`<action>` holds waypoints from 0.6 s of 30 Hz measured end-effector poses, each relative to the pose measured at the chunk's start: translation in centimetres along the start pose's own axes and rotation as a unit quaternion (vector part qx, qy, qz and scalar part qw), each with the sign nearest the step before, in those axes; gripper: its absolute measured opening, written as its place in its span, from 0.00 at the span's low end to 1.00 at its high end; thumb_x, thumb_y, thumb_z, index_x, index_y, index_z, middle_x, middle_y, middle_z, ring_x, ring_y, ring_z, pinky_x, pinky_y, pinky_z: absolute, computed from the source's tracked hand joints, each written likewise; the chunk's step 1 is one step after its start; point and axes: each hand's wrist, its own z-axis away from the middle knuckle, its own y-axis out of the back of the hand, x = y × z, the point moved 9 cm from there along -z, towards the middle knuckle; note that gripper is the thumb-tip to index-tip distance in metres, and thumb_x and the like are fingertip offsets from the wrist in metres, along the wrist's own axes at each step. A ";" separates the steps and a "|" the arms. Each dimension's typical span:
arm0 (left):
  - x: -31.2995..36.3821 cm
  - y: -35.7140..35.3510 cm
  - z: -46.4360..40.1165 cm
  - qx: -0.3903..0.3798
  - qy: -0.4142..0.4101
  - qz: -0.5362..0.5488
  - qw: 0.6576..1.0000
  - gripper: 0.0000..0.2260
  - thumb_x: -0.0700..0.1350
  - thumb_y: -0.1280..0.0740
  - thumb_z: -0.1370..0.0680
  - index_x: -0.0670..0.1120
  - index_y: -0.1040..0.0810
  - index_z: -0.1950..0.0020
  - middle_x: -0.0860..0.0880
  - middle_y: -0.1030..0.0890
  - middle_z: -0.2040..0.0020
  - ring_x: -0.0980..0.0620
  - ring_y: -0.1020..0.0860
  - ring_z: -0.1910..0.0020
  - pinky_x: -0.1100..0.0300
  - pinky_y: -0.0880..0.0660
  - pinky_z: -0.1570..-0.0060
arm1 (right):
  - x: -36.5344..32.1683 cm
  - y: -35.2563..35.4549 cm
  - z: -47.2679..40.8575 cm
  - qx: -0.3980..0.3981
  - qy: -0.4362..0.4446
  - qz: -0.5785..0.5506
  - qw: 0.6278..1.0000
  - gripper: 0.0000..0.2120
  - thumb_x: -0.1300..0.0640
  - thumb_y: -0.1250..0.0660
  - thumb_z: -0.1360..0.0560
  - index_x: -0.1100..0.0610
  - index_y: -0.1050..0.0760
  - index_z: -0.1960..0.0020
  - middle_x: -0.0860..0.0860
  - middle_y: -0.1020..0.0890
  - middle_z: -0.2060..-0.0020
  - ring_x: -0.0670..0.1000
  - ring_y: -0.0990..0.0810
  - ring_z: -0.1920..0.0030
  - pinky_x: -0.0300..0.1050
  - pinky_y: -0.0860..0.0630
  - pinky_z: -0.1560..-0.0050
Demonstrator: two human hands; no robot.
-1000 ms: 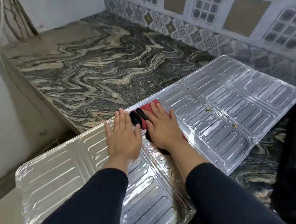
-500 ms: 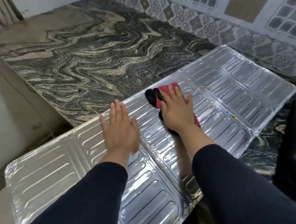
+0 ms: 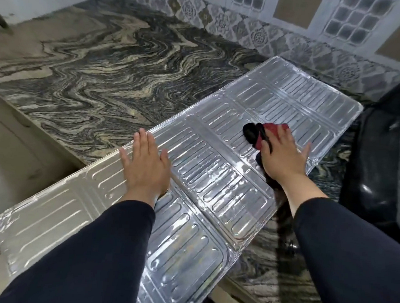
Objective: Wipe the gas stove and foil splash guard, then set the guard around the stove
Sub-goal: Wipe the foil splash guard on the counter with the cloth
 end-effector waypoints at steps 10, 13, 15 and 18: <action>-1.0 3.2 -1.0 0.003 0.001 -0.072 0.997 0.29 0.46 0.53 0.20 0.42 0.59 0.22 0.45 0.59 0.21 0.47 0.60 0.22 0.32 0.59 0.29 | -9.3 -2.0 7.0 0.008 0.083 -0.021 0.996 0.24 0.46 0.58 0.19 0.47 0.50 0.24 0.55 0.52 0.22 0.54 0.59 0.23 0.59 0.64 0.26; 4.7 2.3 -1.2 -0.017 -0.047 0.017 0.999 0.28 0.45 0.52 0.20 0.43 0.56 0.21 0.47 0.58 0.20 0.48 0.60 0.22 0.35 0.61 0.28 | -9.9 -2.2 8.0 0.005 0.081 -0.033 0.996 0.24 0.46 0.57 0.19 0.46 0.50 0.24 0.55 0.53 0.22 0.55 0.59 0.23 0.59 0.63 0.26; 7.6 1.0 -1.3 -0.045 -0.078 0.040 0.995 0.26 0.48 0.54 0.18 0.43 0.55 0.21 0.47 0.58 0.20 0.49 0.61 0.22 0.34 0.61 0.28 | -10.4 -2.2 9.3 0.010 0.091 -0.032 0.995 0.24 0.46 0.57 0.20 0.46 0.50 0.24 0.55 0.52 0.22 0.55 0.59 0.23 0.60 0.63 0.26; 8.7 -0.4 -1.4 -0.049 -0.092 0.045 0.994 0.26 0.51 0.57 0.18 0.44 0.54 0.21 0.48 0.57 0.20 0.50 0.59 0.22 0.33 0.60 0.28 | -10.4 -2.5 11.2 0.007 0.111 -0.018 0.994 0.25 0.46 0.57 0.20 0.46 0.50 0.24 0.53 0.52 0.22 0.53 0.59 0.23 0.61 0.63 0.26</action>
